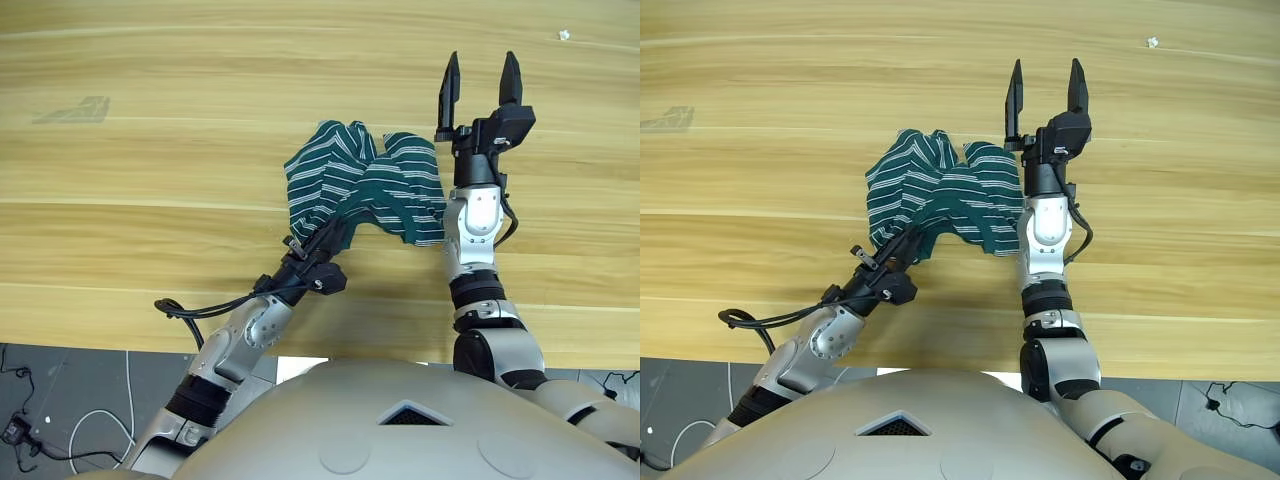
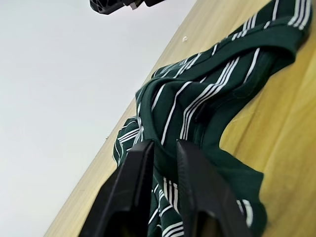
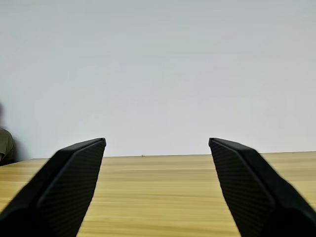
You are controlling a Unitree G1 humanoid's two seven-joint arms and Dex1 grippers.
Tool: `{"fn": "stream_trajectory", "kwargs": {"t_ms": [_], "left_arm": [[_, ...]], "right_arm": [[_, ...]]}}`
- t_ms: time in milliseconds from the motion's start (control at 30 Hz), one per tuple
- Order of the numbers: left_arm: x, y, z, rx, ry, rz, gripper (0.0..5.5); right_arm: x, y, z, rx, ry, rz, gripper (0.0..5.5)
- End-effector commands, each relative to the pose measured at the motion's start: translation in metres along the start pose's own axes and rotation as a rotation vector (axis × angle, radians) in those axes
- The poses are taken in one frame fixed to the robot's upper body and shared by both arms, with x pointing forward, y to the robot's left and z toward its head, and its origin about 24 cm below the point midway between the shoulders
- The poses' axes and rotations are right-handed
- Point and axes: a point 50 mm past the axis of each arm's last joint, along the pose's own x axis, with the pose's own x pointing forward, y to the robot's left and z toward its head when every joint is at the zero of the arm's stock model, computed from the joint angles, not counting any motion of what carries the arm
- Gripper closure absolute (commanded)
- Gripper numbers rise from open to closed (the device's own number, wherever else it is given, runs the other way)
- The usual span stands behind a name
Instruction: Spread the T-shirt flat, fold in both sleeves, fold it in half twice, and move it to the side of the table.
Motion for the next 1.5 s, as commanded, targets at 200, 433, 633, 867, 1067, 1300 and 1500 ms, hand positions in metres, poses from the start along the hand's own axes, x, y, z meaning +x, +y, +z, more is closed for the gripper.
{"fn": "stream_trajectory", "kwargs": {"t_ms": [200, 433, 633, 867, 1067, 1300, 1500], "left_arm": [[-0.077, -0.017, -0.012, -0.059, 0.187, -0.335, 2.89], [-0.071, 0.004, -0.017, 0.013, 0.206, -0.286, 2.35], [-0.054, -0.001, -0.013, 0.061, 0.214, -0.254, 2.35], [-0.056, -0.014, -0.015, 0.136, 0.240, -0.312, 2.35], [-0.052, -0.018, -0.021, 0.157, 0.265, -0.322, 2.35], [-0.045, -0.021, -0.021, 0.150, 0.267, -0.325, 2.31], [-0.042, -0.026, -0.024, 0.153, 0.273, -0.332, 2.31]], "right_arm": [[-0.002, -0.003, 0.013, -0.037, -0.057, 0.013, 1.61], [-0.055, -0.018, 0.065, -0.504, -0.104, 0.695, 1.61], [-0.141, -0.026, 0.067, -0.608, 0.291, 1.208, 1.61], [-0.145, -0.039, 0.060, -0.698, 0.452, 1.299, 1.61], [-0.129, -0.045, 0.040, -0.914, 0.458, 1.294, 1.61], [-0.128, -0.039, 0.032, -0.961, 0.402, 1.275, 1.81], [-0.127, -0.031, 0.028, -0.945, 0.371, 1.286, 2.80]]}}
